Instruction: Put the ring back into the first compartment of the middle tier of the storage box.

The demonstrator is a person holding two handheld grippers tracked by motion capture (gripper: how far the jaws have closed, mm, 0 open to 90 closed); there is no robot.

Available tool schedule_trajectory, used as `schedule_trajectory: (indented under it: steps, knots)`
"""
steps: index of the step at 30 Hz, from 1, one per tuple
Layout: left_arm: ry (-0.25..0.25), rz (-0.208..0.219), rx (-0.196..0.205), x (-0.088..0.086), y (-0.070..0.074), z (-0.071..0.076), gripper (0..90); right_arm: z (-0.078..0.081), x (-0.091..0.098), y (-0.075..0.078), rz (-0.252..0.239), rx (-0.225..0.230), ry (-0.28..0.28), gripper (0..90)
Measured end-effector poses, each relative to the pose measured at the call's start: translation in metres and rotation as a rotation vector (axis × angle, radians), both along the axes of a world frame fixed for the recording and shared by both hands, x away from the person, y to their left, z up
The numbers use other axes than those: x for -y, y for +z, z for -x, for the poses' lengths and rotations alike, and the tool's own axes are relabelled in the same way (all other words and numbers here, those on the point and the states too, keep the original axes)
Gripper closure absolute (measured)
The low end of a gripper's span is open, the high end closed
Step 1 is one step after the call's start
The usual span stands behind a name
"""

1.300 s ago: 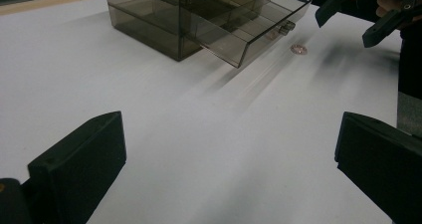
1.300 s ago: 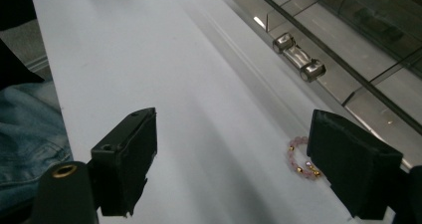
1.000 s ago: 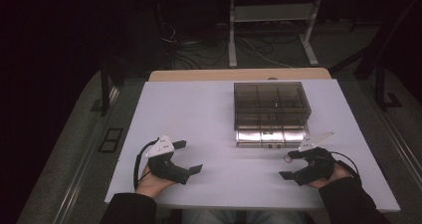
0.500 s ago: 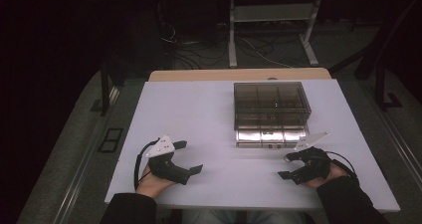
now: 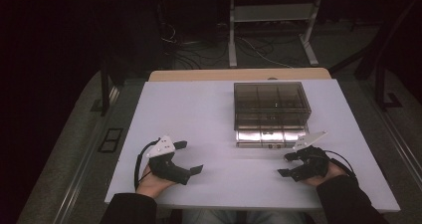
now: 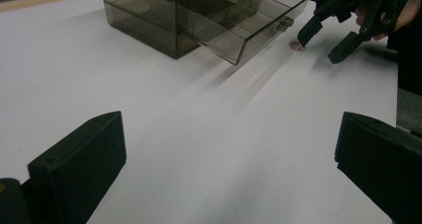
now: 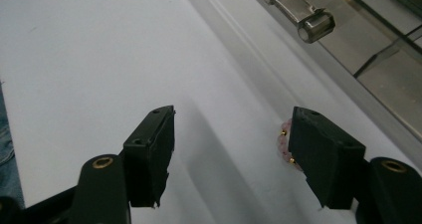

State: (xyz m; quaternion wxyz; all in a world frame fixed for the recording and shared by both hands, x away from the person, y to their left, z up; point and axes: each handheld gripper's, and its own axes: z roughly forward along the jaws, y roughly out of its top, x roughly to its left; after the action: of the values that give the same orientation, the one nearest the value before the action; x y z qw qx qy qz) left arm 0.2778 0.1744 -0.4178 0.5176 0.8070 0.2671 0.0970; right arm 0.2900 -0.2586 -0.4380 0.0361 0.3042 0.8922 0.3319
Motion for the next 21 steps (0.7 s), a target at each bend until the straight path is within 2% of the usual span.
schedule_trajectory:
  steps: [4, 11, 21]
  knots:
    - [0.000, -0.001, 0.000, 0.0001, -0.0001, -0.0002, 0.0, -0.0005, -0.0003, -0.0012, 0.011, 0.007, -0.002, 35.6]
    - [-0.001, -0.001, 0.000, 0.0002, -0.0001, -0.0001, 0.0, -0.0019, -0.0010, -0.0029, 0.018, -0.010, -0.010, 42.2]
    - [-0.003, -0.001, 0.001, 0.0003, -0.0002, -0.0003, 0.0, -0.0076, 0.0062, -0.0027, -0.006, -0.045, -0.082, 65.1]
